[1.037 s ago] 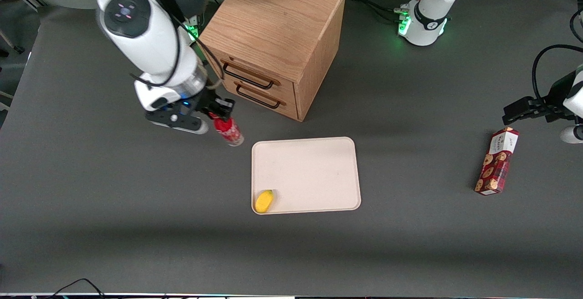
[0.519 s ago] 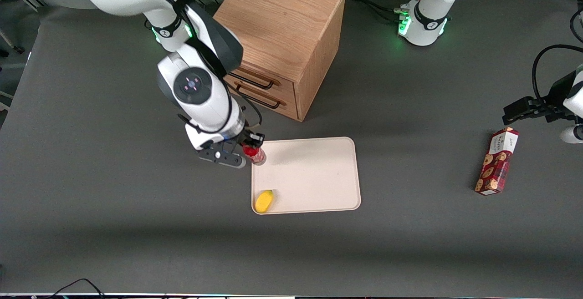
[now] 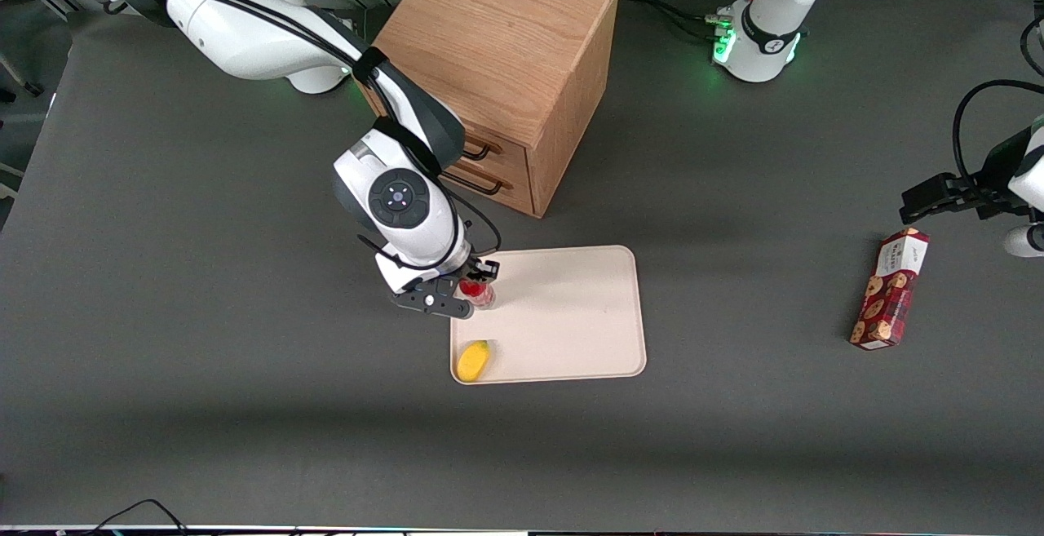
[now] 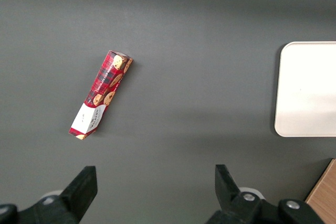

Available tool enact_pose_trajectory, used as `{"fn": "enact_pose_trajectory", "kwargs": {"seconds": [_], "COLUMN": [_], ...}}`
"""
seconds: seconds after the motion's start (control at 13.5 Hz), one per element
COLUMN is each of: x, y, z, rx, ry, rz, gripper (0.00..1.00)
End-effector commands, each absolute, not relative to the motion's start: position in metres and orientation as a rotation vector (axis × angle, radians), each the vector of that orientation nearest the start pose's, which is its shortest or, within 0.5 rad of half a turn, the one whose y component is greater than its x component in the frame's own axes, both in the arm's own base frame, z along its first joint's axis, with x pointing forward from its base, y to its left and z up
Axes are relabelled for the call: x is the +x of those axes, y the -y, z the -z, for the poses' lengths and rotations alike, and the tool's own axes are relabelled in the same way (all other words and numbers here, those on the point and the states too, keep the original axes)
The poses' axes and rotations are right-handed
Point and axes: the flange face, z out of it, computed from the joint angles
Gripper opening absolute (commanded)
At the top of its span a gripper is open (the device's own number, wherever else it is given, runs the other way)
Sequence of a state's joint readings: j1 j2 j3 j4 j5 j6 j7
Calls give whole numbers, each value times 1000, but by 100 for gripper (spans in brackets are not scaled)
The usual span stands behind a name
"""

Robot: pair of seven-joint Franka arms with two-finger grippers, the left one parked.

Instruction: Place coke bottle on tray

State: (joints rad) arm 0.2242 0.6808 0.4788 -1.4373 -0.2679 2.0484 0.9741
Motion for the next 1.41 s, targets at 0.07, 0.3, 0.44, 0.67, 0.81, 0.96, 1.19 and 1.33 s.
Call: {"fn": "enact_pose_trajectory", "kwargs": {"seconds": [0.07,0.3,0.44,0.67,0.81,0.96,1.19,1.33], "x": [601,594,588,583,572,562,550,533], "y": [-404,-402,-392,-354,-314,-252,-146,-79], "z": [-326,-324,-355,-408,-438,-467,-508,-533], "rx": [-3083,-3119,-3133,-3178,-3207,-3200,-3202,-3181], "ry": [-368,-336,-270,-167,-94,-32,-19,-58], "rz": [-17,6,74,149,88,19,15,54], "gripper": [7,100,100,100,100,100,100,100]}}
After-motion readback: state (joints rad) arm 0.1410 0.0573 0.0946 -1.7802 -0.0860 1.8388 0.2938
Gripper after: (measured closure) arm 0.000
